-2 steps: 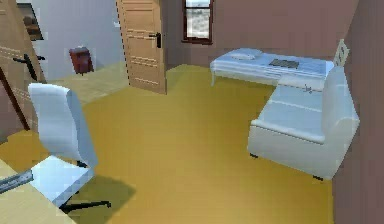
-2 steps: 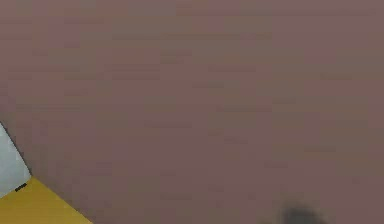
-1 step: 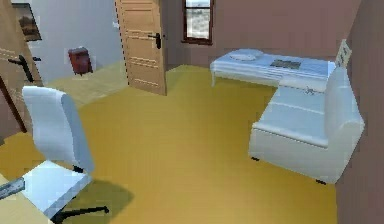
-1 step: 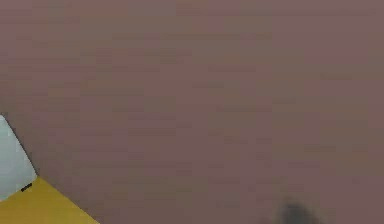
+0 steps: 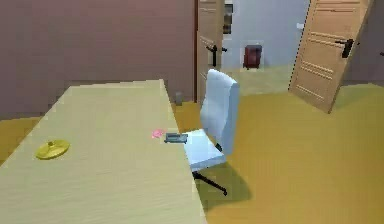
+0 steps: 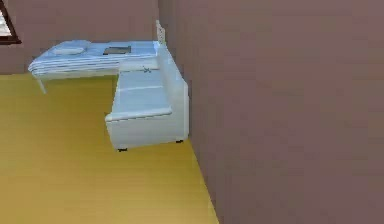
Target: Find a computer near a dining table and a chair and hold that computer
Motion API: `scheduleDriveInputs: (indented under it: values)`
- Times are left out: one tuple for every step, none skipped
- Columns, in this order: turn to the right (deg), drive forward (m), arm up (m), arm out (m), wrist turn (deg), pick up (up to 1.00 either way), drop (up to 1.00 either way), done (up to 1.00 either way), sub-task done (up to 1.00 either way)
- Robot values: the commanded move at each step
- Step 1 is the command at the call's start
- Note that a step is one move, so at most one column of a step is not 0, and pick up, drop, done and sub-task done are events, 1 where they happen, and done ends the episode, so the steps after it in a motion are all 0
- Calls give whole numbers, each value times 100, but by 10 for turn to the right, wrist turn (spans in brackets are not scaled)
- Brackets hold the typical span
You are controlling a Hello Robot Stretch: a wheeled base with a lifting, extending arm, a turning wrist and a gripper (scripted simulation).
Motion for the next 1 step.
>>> scheduleDriveInputs:
  values:
    - [-450, 0, 0, 0, 0, 0, 0, 0, 0]
